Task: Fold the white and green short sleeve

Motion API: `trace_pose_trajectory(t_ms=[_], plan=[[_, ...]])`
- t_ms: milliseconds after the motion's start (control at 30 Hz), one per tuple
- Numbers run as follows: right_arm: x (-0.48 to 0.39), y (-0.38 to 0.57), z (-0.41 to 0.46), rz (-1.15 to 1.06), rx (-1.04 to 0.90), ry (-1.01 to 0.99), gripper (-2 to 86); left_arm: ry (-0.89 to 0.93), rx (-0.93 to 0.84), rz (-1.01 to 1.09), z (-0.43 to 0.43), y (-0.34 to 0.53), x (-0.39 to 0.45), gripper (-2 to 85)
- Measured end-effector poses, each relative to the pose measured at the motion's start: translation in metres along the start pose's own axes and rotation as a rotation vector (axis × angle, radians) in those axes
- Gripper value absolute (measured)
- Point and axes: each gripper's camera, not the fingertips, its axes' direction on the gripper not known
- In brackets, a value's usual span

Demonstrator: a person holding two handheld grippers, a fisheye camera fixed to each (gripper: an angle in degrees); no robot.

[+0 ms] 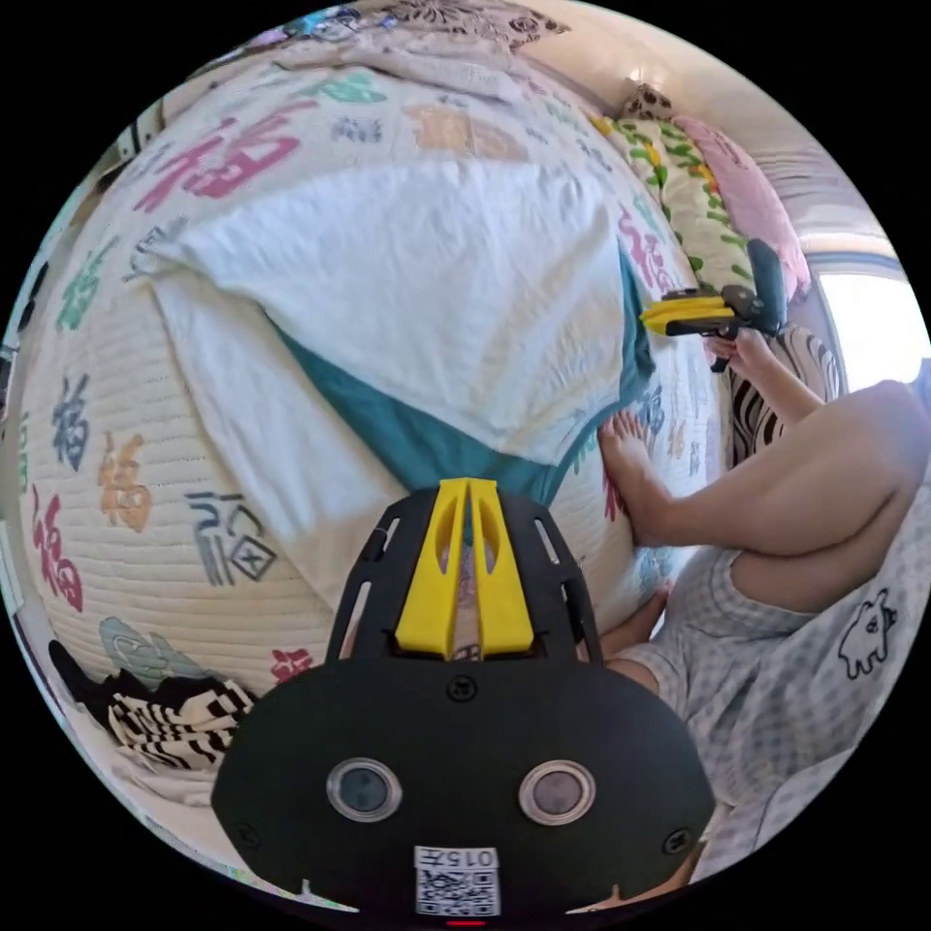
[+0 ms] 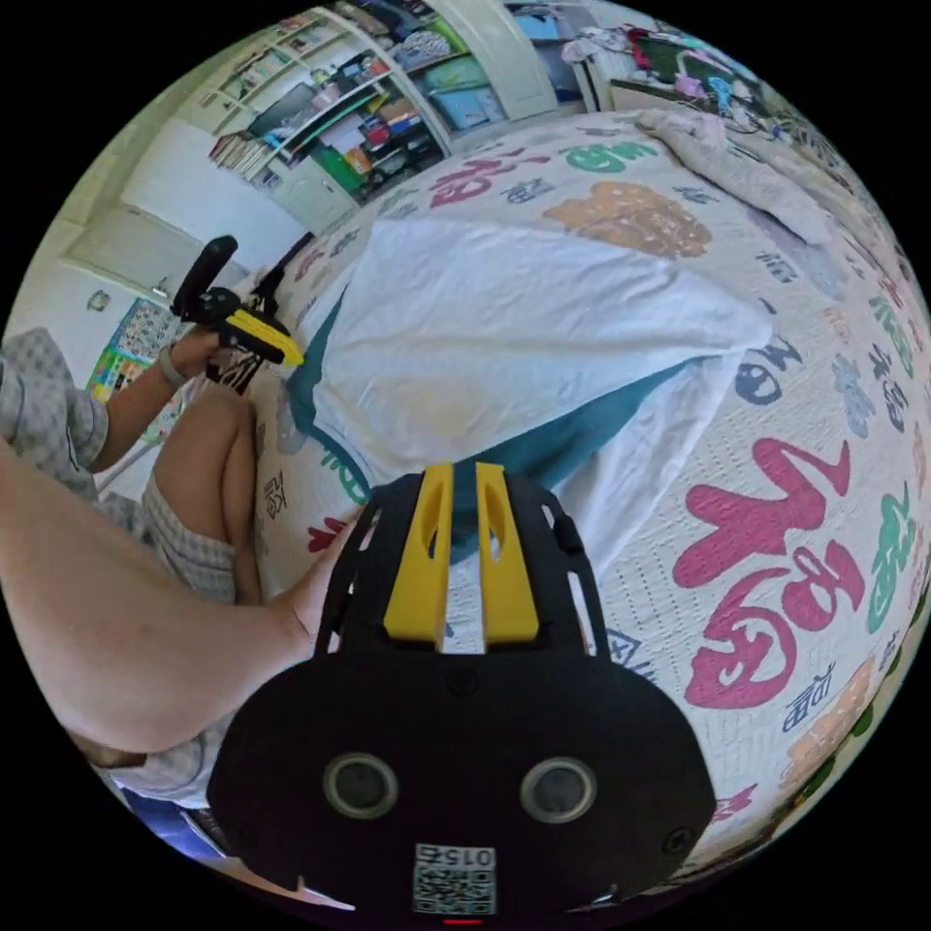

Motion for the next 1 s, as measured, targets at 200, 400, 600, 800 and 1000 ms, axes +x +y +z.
trace_pose_trajectory(t_ms=[200, 400, 600, 800, 1000], plan=[[0.098, -0.013, -0.038, 0.291, 0.28, -0.041, 7.2, 0.005, 0.352, -0.236, -0.049, -0.023, -0.08, 6.9], [0.143, -0.018, -0.017, 0.435, 0.219, -0.078, 8.4, 0.063, 0.367, -0.395, -0.015, -0.05, -0.136, 8.8], [0.145, -0.021, -0.004, 0.426, 0.208, -0.038, 1.3, 0.126, 0.419, -0.368, 0.008, -0.048, -0.14, 0.7], [0.153, -0.023, -0.006, 0.444, 0.212, -0.006, -0.3, 0.09, 0.461, -0.345, 0.022, -0.052, -0.135, -0.3], [0.156, -0.026, 0.016, 0.456, 0.157, -0.032, -0.2, -0.02, 0.372, -0.34, 0.066, -0.066, -0.124, 1.0]])
